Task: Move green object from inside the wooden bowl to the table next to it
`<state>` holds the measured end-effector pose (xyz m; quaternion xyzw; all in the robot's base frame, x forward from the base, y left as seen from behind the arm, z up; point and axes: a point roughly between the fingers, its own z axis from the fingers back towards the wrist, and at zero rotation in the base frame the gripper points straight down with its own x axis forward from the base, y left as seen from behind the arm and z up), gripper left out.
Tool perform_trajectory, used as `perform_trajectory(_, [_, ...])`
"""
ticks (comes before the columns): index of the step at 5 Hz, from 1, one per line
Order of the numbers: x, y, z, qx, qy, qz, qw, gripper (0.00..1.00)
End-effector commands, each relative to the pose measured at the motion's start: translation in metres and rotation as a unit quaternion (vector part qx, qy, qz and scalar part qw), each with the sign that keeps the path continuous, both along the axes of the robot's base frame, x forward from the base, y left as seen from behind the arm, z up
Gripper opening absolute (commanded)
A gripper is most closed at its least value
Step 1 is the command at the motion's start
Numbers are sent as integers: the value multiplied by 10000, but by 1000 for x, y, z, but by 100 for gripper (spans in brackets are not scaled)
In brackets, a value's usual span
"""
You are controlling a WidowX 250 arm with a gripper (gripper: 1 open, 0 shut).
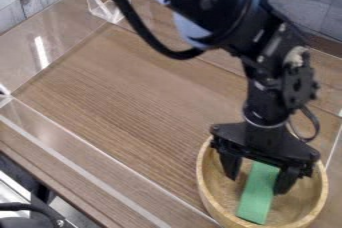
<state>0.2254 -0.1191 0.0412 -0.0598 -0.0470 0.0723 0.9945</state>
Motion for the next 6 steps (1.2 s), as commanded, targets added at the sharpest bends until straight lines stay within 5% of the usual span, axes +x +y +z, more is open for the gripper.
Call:
perform_trajectory(1, [6, 6, 20, -104, -301, -49, 9995, 100])
perform_trajectory(2, [9, 9, 15, -61, -236, -14, 9997, 100])
perform_trajectory(3, [11, 18, 6, -23, -177, -151, 9997, 0])
perform_trajectory(4, [13, 27, 6, -21, -182, -308, 9994, 0])
perform_trajectory(6, [12, 33, 34, -132, -402, -99, 9991, 0])
